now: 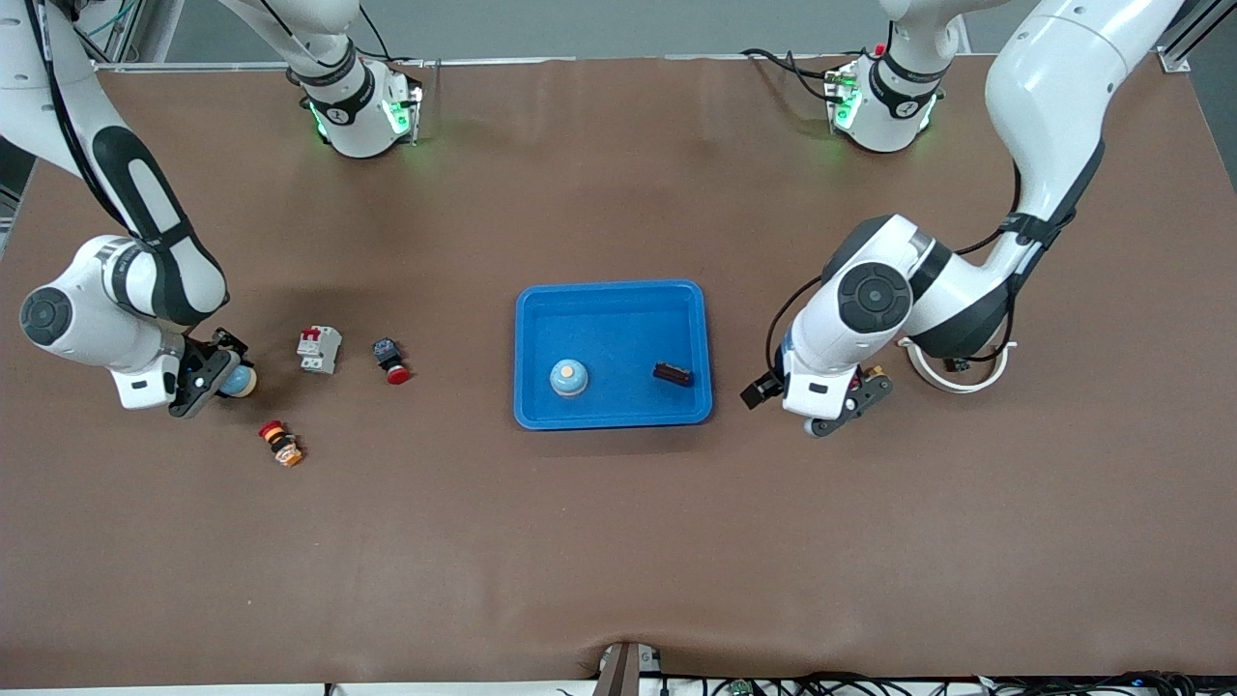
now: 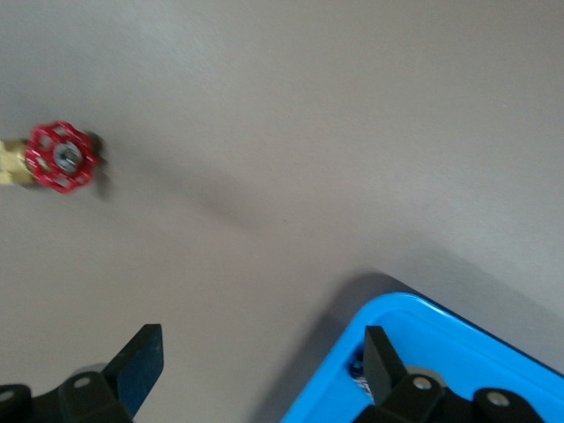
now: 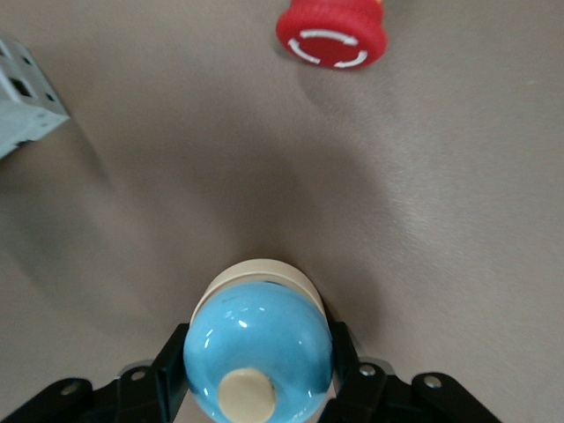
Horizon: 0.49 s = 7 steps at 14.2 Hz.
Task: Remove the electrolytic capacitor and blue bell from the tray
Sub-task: 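Grasp the second capacitor with the left gripper while the right gripper returns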
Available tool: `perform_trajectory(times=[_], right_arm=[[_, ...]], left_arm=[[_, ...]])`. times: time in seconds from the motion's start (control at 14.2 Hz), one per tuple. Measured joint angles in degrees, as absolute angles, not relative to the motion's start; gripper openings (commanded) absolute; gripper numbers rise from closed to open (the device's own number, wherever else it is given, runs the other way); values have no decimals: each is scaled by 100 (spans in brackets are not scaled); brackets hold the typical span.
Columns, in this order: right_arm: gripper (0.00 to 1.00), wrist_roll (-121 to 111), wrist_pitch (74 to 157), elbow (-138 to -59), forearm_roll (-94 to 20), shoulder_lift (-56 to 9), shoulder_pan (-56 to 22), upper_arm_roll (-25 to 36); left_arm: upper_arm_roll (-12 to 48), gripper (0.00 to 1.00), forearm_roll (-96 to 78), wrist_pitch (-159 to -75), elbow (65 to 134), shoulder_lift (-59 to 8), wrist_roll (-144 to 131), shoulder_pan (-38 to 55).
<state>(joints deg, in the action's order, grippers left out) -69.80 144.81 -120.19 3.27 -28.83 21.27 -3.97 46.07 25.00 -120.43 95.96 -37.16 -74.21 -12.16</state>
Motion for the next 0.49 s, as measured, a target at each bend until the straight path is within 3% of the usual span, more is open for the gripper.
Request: perform_trajectory(times=[0.14,0.21,0.28,0.49], right_arm=[[44,-6980,14704,-12156,330,-2838,2133,-398],[54,-6980,14770,-12197,331,-2824,2134,-398],[100,-6980,14801,-12216,332,-2818,2135,-399],[100,-6981,14813,-12230,332,-2830,2135,-423]], left_arm=[[4604,100,2500,-12041,9447,-3879,-7624,-1114],[4571,100,2500,-12041,9373,-3961,-7826,-989],[4463,100,2500,-12041,9293,-4026,-8058,-790],[3955,100,2500,-12051,9024,-4176,-8759,-37]])
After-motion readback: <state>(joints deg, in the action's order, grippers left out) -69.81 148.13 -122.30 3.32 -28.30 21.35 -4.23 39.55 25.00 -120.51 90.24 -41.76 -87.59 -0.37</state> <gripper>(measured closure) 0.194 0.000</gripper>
